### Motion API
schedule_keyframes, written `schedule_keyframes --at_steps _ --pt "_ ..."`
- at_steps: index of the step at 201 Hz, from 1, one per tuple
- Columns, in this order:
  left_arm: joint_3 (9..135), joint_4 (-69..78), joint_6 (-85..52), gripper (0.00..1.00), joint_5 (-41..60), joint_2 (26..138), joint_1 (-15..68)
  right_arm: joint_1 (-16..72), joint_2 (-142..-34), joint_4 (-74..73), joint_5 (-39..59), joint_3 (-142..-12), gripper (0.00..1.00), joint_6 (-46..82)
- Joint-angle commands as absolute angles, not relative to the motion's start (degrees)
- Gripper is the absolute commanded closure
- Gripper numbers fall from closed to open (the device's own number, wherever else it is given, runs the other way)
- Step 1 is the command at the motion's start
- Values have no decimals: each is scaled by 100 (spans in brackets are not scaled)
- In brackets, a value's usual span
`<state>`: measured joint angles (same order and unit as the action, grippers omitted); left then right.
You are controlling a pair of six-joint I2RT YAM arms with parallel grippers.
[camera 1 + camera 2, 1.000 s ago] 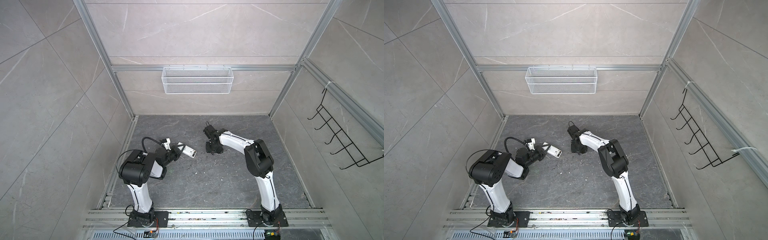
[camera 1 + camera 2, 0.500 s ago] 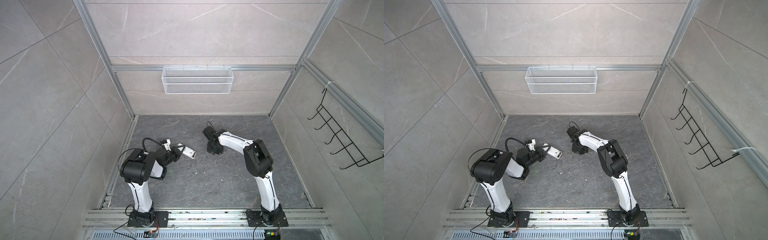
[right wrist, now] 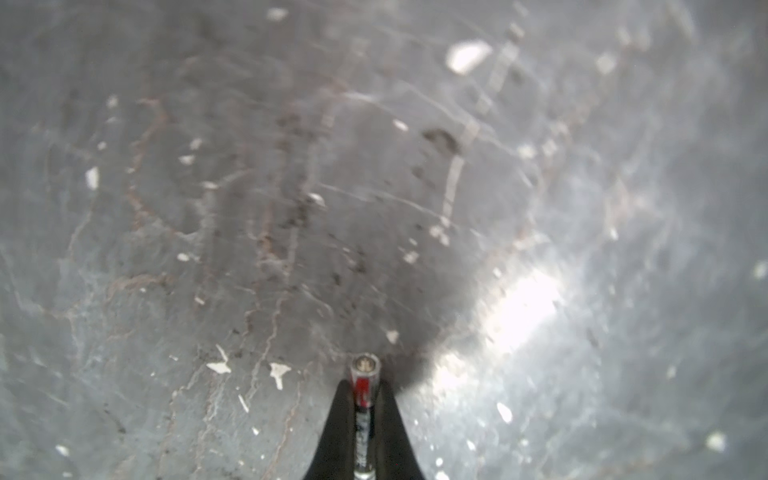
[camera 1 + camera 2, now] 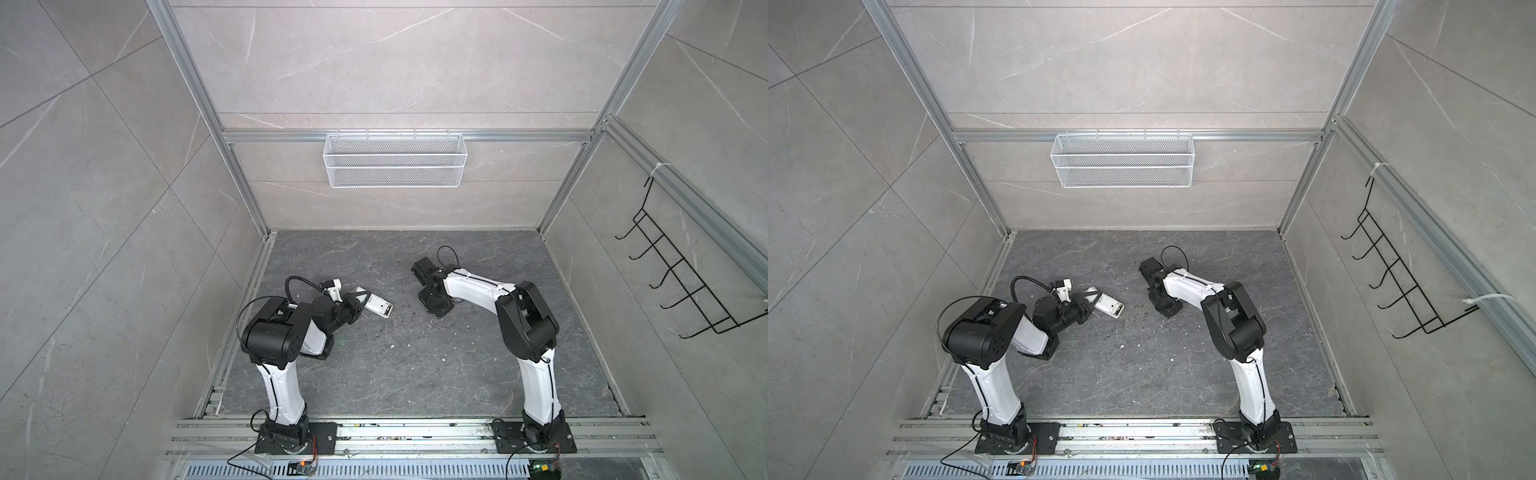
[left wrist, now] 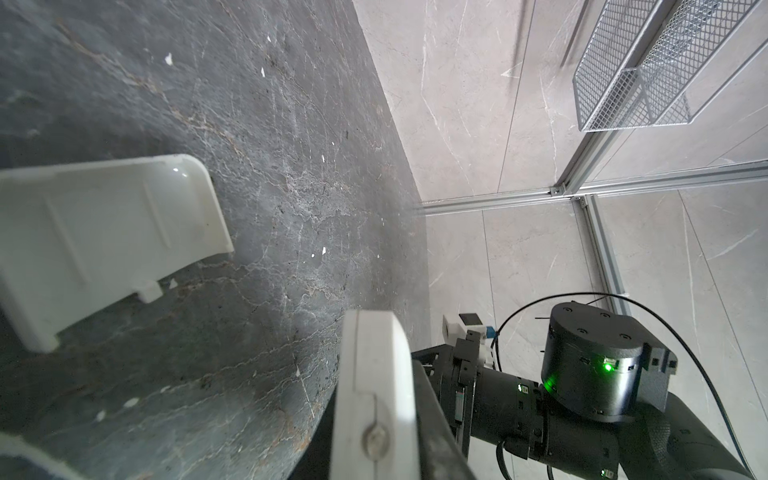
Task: Load the batteries into the remote control
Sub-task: 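Lower the open right gripper over the red-black battery on the table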
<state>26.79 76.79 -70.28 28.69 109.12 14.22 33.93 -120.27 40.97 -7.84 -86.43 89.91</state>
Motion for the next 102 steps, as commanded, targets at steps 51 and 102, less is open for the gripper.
schedule_keyframes --at_steps 51,102 --pt "2821 8102 -7066 100 2945 10896 1402 3437 -12501 4935 107 -8676 60 10439" --pt "2792 8096 -7023 100 2945 10850 1398 3497 -11524 4583 -533 -8088 19 9559"
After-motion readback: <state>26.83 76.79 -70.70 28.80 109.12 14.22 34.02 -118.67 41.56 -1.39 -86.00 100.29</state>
